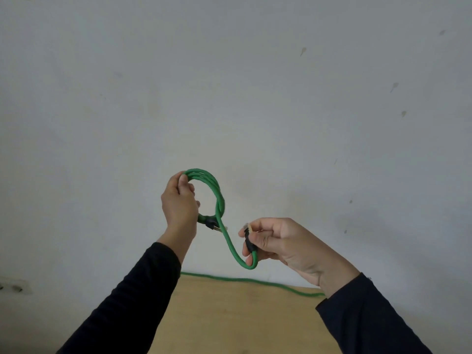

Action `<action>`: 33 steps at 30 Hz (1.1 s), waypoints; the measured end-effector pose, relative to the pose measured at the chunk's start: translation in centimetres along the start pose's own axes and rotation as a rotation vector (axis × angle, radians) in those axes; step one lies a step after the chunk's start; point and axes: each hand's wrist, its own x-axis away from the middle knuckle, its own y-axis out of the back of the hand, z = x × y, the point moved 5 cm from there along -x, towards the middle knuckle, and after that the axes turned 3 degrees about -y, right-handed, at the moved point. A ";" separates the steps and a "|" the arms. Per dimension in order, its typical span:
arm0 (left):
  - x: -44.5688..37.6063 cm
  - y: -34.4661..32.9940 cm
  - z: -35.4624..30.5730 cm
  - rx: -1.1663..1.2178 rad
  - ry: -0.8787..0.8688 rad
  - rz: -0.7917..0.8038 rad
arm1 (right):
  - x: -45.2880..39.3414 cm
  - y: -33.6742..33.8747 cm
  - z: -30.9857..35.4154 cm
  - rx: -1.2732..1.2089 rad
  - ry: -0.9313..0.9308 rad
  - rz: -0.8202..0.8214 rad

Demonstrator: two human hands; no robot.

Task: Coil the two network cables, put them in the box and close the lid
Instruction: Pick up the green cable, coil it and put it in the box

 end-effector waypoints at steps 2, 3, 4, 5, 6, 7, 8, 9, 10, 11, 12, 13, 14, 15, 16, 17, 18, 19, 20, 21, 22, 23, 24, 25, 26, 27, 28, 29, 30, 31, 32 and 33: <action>1.1 -0.4 0.2 -0.033 -0.043 0.047 | -0.2 -0.3 0.6 0.098 0.013 -0.069; 1.6 -0.6 0.2 -0.038 -0.069 0.067 | -0.3 -0.5 0.9 0.136 0.029 -0.114; 2.0 -0.8 0.1 -0.035 -0.091 0.078 | -0.5 -0.6 1.1 0.161 0.053 -0.171; 2.3 -1.0 0.0 -0.027 -0.109 0.081 | -0.6 -0.7 1.3 0.166 0.087 -0.239; 2.5 -1.1 -0.2 -0.014 -0.121 0.080 | -0.6 -0.6 1.5 0.156 0.130 -0.314; 2.7 -1.2 -0.4 0.001 -0.128 0.080 | -0.7 -0.5 1.6 0.142 0.176 -0.390; 2.9 -1.2 -0.5 0.016 -0.132 0.084 | -0.7 -0.3 1.7 0.138 0.214 -0.463; 3.1 -1.3 -0.7 0.030 -0.133 0.093 | -0.6 0.0 1.8 0.152 0.236 -0.529; 3.3 -1.3 -0.7 0.042 -0.131 0.106 | -0.6 0.3 1.9 0.178 0.240 -0.582; 3.4 -1.3 -0.7 0.050 -0.127 0.120 | -0.6 0.6 1.9 0.202 0.230 -0.622; 3.5 -1.2 -0.6 0.056 -0.124 0.131 | -0.7 1.0 1.8 0.218 0.210 -0.647; 3.6 -1.1 -0.5 0.059 -0.121 0.138 | -0.8 1.4 1.7 0.228 0.182 -0.656; 3.6 -1.1 -0.5 0.057 -0.120 0.144 | -0.9 1.7 1.5 0.237 0.154 -0.653; 3.7 -1.1 -0.4 0.052 -0.122 0.150 | -1.1 1.9 1.4 0.251 0.131 -0.641; 3.8 -1.2 -0.4 0.049 -0.124 0.155 | -1.2 2.0 1.3 0.272 0.118 -0.623; 3.9 -1.3 -0.5 0.050 -0.126 0.160 | -1.2 1.9 1.3 0.293 0.119 -0.604; 4.1 -1.5 -0.5 0.054 -0.126 0.164 | -1.2 1.7 1.3 0.309 0.130 -0.583; 4.2 -1.7 -0.5 0.064 -0.124 0.168 | -1.2 1.3 1.3 0.316 0.149 -0.559; 4.4 -2.0 -0.5 0.081 -0.118 0.170 | -1.2 0.7 1.2 0.328 0.172 -0.532; 4.5 -2.2 -0.5 0.100 -0.103 0.168 | -1.3 0.0 1.2 0.359 0.197 -0.507; 4.6 -2.4 -0.4 0.124 -0.073 0.161 | -1.4 -0.7 1.1 0.404 0.221 -0.491; 4.6 -2.6 -0.3 0.156 -0.030 0.150 | -1.4 -1.3 1.1 0.442 0.247 -0.489; 4.5 -2.7 -0.1 0.198 0.023 0.141 | -1.4 -1.7 1.0 0.466 0.275 -0.501; 4.4 -2.9 0.0 0.248 0.076 0.137 | -1.3 -2.0 1.0 0.487 0.299 -0.518; 4.3 -3.0 0.1 0.299 0.121 0.137 | -1.3 -2.1 0.9 0.519 0.318 -0.533; 4.2 -3.0 0.1 0.343 0.154 0.141 | -1.3 -2.2 0.9 0.567 0.330 -0.543; 4.1 -3.1 0.1 0.374 0.174 0.147 | -1.4 -2.3 0.8 0.626 0.337 -0.548; 4.1 -3.1 0.0 0.396 0.184 0.155 | -1.5 -2.4 0.7 0.690 0.339 -0.552; 4.1 -3.2 -0.1 0.415 0.191 0.165 | -1.7 -2.4 0.5 0.754 0.343 -0.561; 4.2 -3.3 -0.1 0.432 0.197 0.177 | -1.8 -2.4 0.3 0.811 0.350 -0.578; 4.4 -3.4 -0.2 0.452 0.203 0.191 | -1.9 -2.4 0.2 0.853 0.361 -0.603; 4.6 -3.6 -0.2 0.471 0.207 0.204 | -2.0 -2.3 0.2 0.871 0.378 -0.633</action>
